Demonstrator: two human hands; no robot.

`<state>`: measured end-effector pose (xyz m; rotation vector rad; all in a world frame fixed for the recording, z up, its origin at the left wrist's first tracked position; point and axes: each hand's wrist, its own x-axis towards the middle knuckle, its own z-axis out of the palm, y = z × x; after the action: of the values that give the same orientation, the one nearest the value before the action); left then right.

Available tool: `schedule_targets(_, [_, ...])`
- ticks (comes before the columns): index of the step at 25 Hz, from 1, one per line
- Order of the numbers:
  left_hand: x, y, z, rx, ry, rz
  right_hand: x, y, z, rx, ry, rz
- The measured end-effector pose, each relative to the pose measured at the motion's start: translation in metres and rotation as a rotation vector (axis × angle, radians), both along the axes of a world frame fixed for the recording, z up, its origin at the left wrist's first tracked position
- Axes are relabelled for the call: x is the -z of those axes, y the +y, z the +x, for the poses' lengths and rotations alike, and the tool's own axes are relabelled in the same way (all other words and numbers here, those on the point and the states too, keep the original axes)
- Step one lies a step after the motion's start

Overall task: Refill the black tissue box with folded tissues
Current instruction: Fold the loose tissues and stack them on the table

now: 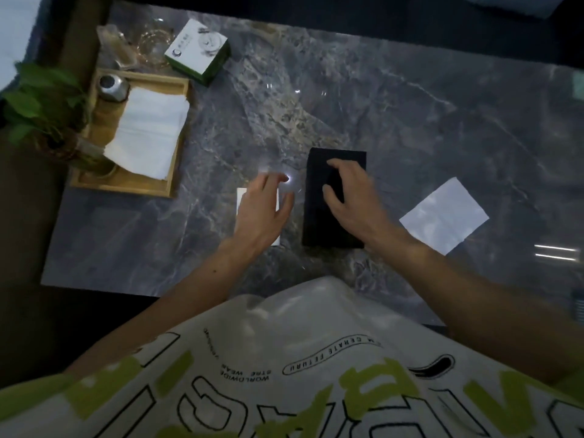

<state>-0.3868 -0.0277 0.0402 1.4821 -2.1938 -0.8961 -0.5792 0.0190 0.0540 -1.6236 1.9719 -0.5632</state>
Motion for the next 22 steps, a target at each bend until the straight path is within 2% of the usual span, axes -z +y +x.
schedule_targets(4, [-0.014, 0.013, -0.065, 0.112, -0.107, -0.078, -0.007, 0.025, -0.065, -0.001, 0.153, -0.043])
schedule_targets(11, [-0.014, 0.062, -0.193, 0.32, -0.253, -0.083, 0.005, 0.09, -0.194, -0.025, 0.359, 0.047])
schedule_targets(17, [0.013, 0.098, -0.266, 0.319, -0.352, -0.003, 0.029, 0.114, -0.271, -0.127, 0.428, 0.156])
schedule_targets(22, [0.034, 0.11, -0.299, 0.302, -0.434, 0.05, 0.048, 0.117, -0.305, -0.22, 0.446, 0.232])
